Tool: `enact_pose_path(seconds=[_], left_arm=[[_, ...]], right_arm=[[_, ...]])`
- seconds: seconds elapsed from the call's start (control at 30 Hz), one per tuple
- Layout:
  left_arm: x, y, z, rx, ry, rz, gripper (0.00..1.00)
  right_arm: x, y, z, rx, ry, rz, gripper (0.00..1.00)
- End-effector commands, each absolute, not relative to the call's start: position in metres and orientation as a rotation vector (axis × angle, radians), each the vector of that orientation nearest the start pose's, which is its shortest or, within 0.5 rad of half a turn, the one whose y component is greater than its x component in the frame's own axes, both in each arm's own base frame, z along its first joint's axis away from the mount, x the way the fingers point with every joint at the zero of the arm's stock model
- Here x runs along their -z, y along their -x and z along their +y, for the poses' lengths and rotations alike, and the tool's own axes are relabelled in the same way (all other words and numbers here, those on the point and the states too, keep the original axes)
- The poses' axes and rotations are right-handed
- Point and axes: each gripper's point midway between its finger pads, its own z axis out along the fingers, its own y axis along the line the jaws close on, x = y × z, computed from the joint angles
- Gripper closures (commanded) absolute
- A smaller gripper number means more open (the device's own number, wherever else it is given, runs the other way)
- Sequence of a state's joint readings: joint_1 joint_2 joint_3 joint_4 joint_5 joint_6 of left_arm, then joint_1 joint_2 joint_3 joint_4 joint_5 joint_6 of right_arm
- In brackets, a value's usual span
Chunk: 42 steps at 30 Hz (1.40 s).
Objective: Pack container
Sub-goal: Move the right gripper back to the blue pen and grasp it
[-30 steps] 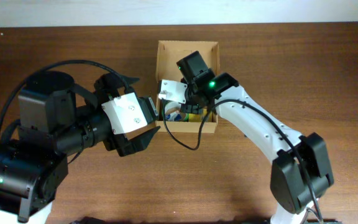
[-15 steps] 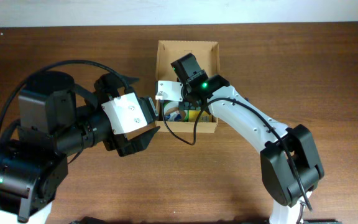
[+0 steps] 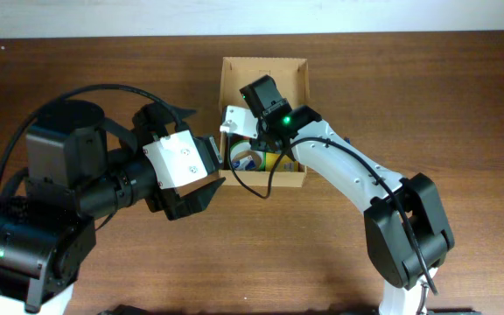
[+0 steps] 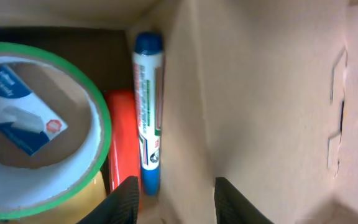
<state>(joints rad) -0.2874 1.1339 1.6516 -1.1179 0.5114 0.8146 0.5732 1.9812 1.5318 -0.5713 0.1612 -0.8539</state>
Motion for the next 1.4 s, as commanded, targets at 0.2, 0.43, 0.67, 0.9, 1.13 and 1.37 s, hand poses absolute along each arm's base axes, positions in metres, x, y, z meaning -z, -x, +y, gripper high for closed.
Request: enact_pose_path(seconds=[0.2, 0.43, 0.67, 0.9, 1.13, 1.37], left_arm=[[-0.409, -0.239, -0.157, 0.213, -1.324, 1.589, 0.00], [-0.409, -0.239, -0.157, 0.213, -1.324, 1.589, 0.00], [-0.409, -0.239, -0.157, 0.213, -1.324, 1.589, 0.00], [-0.409, -0.239, -0.157, 0.213, -1.324, 1.589, 0.00], [-0.409, -0.239, -0.157, 0.213, -1.324, 1.589, 0.00], [-0.409, -0.239, -0.157, 0.213, -1.324, 1.589, 0.00]], right_arm=[[-0.238, -0.425, 0.213, 0.175, 0.989, 2.095, 0.51], [-0.207, -0.409, 0.085, 0.116, 0.240, 2.554, 0.45], [-0.134, -0.378, 0.058, -0.117, -0.037, 2.766, 0.43], [-0.059, -0.353, 0.057, -0.129, -0.072, 2.809, 0.43], [-0.019, -0.354, 0.052, -0.118, -0.139, 2.739, 0.46], [0.012, -0.358, 0.051, -0.093, -0.144, 2.776, 0.57]])
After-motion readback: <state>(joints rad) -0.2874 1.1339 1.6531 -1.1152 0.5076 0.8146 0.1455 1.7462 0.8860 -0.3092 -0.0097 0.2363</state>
